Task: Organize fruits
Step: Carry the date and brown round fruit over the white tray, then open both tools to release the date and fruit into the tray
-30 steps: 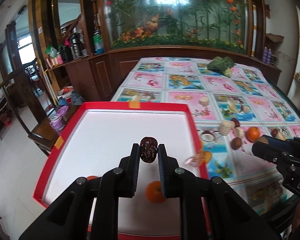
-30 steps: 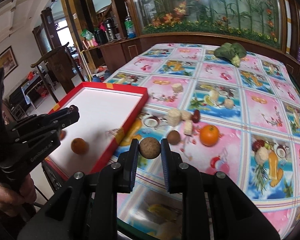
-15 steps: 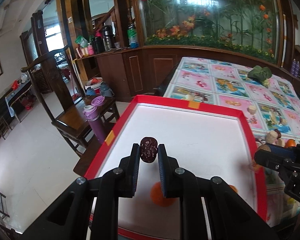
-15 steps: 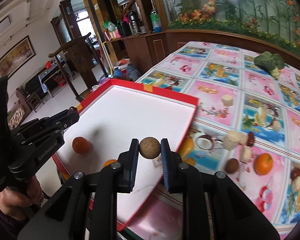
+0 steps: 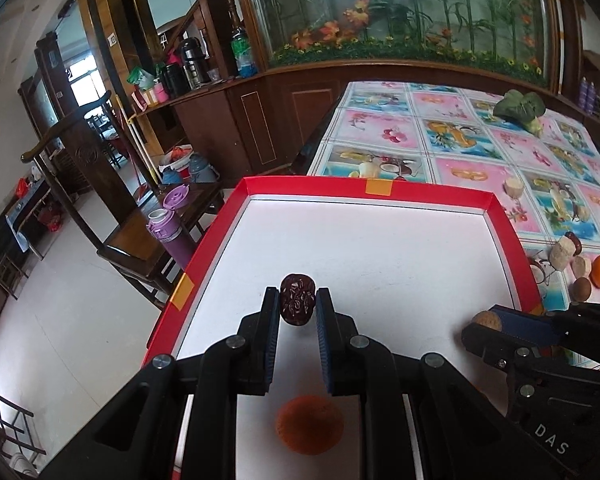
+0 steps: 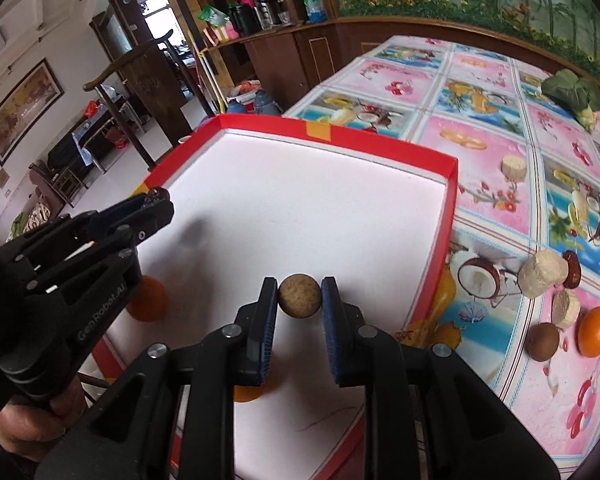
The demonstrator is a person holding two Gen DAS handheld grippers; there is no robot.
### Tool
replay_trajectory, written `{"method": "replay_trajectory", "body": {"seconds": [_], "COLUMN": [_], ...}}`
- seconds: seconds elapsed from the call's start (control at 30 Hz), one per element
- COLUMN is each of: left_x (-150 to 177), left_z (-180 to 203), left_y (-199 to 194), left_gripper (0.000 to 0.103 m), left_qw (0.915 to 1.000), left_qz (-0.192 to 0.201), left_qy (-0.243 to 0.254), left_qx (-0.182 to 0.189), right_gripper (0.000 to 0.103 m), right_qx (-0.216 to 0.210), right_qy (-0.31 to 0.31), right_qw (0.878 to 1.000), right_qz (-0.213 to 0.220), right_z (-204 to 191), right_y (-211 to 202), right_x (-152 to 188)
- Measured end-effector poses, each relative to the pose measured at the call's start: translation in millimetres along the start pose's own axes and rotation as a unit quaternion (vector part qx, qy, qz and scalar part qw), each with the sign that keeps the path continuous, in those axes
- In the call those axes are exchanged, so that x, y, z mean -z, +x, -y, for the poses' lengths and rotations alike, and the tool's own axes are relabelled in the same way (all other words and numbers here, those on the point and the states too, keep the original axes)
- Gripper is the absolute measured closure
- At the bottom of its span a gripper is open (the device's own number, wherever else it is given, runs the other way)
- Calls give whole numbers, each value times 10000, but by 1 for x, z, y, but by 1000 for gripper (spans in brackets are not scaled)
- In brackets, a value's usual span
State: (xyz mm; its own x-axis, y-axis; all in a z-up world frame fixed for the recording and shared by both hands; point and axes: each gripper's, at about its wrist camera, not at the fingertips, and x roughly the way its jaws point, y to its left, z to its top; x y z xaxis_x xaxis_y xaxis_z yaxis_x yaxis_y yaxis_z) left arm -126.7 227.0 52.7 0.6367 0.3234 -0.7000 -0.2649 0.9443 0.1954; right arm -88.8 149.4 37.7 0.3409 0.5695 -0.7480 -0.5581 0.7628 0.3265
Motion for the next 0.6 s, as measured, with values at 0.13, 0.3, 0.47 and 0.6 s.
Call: {"method": "replay_trajectory", "body": {"seconds": [0.13,0.3,0.47,0.6], "left_x": [3,5,7,8], "left_z": [2,4,8,8], "left_y": [6,14,20,21], "left_gripper": [86,86,86,78], "left_qw": [9999,9996,9992,9989], "left_qz": [-97,-215,-327,-383], "left_qy": [55,109,170,161], "left_qx": [-31,-110,-182,-218], "right_gripper": [79,79,79,78], "right_qx": [49,96,110,211], "right_qy": [66,38,11,-126], "right_qw": [9999,9999,9999,9997], "right_qz": [-63,-89,-89,-83], "right_z": [6,5,4,1], "right_y": [3,5,5,6], "right_x": [2,4,4,5]}}
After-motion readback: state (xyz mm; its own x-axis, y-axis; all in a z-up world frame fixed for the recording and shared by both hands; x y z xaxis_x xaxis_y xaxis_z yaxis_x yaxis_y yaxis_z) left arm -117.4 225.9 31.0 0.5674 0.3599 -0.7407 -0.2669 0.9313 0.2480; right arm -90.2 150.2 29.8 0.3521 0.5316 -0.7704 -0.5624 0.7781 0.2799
